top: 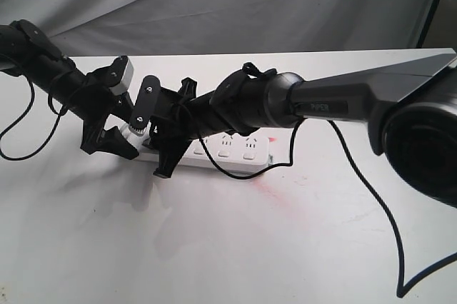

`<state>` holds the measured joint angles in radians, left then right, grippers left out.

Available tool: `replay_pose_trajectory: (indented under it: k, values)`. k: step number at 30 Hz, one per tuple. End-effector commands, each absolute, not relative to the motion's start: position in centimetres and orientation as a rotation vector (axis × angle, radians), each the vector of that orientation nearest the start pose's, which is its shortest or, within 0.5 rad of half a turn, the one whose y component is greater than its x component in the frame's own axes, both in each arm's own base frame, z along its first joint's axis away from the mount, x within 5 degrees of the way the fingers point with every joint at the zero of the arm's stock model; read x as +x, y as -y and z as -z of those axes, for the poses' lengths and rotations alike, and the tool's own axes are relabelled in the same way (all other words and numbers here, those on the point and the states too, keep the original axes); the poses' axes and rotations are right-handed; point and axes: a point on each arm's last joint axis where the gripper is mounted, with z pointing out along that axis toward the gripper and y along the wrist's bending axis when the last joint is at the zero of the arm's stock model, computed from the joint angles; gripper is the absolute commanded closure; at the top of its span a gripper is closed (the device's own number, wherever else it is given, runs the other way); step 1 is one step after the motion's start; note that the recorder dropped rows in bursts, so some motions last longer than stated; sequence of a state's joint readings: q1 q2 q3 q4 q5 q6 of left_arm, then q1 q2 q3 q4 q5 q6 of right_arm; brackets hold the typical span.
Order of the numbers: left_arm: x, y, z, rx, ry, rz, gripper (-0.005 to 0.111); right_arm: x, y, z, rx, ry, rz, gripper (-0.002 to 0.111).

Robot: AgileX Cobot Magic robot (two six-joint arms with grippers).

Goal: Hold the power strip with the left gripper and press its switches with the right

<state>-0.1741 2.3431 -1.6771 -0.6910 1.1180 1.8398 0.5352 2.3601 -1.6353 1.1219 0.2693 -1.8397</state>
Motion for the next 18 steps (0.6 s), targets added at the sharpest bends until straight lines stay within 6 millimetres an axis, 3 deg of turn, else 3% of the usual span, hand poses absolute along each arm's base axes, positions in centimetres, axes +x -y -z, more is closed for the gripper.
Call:
replay_pose_trajectory:
  k: [1, 7, 12, 13, 15, 18]
  values:
    - [43.1, 13.2, -10.5, -2.508, 2.310, -0.845, 0.037, 41.8, -27.3, -7.0, -1.555, -1.813, -0.170, 0.064]
    - [43.1, 13.2, -10.5, -2.508, 2.310, -0.845, 0.037, 41.9, -27.3, -7.6, -1.549, -1.801, -0.161, 0.064]
    - [43.1, 13.2, -10.5, -2.508, 2.310, -0.845, 0.037, 42.1, -27.5, -11.5, -1.500, -1.741, -0.148, 0.064]
    - [43.1, 13.2, -10.5, -2.508, 2.310, -0.845, 0.037, 42.0, -27.5, -13.5, -1.479, -1.710, -0.154, 0.064]
    - [43.1, 13.2, -10.5, -2.508, 2.310, -0.845, 0.037, 41.7, -27.6, -15.8, -1.462, -1.677, -0.177, 0.064]
    - [43.1, 13.2, -10.5, -2.508, 2.310, -0.845, 0.037, 41.7, -27.3, -17.3, -1.447, -1.658, -0.171, 0.064]
